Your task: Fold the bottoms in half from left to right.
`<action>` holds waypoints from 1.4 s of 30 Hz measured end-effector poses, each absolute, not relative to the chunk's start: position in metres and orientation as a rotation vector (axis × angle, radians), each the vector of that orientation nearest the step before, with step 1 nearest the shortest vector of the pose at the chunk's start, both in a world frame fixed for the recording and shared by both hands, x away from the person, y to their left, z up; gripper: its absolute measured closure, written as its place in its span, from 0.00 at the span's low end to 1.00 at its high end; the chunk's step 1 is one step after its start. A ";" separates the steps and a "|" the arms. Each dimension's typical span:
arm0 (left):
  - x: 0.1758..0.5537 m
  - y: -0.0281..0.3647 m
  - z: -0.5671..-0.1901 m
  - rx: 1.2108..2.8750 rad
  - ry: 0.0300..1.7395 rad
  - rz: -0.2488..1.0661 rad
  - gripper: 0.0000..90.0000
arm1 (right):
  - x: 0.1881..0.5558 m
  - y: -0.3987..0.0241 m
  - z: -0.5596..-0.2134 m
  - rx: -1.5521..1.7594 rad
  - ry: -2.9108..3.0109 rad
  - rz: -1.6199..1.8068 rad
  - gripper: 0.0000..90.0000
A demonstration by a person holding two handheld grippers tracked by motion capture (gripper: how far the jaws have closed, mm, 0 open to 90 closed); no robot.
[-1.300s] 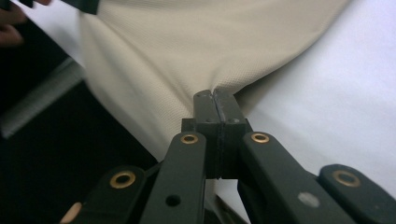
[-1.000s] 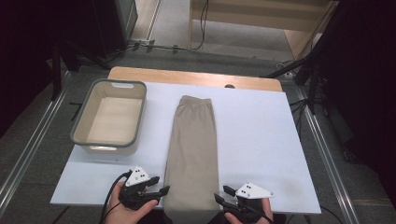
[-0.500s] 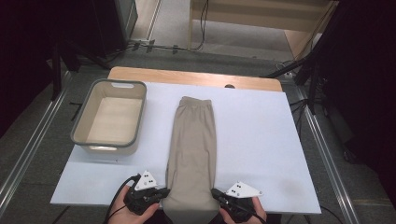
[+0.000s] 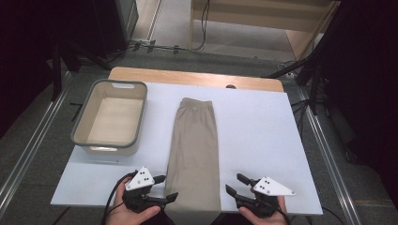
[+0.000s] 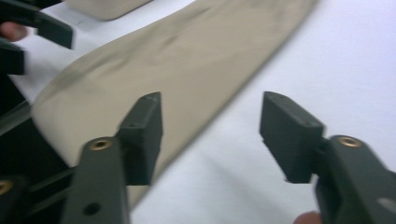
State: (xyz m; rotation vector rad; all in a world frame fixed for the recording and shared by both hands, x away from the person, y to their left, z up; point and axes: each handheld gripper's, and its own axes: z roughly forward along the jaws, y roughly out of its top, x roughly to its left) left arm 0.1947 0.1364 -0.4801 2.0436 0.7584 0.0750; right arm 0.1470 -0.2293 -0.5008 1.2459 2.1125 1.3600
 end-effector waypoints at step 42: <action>0.326 0.097 -0.433 1.945 0.648 0.132 0.00 | 0.163 -0.309 -0.503 1.326 2.088 1.307 0.00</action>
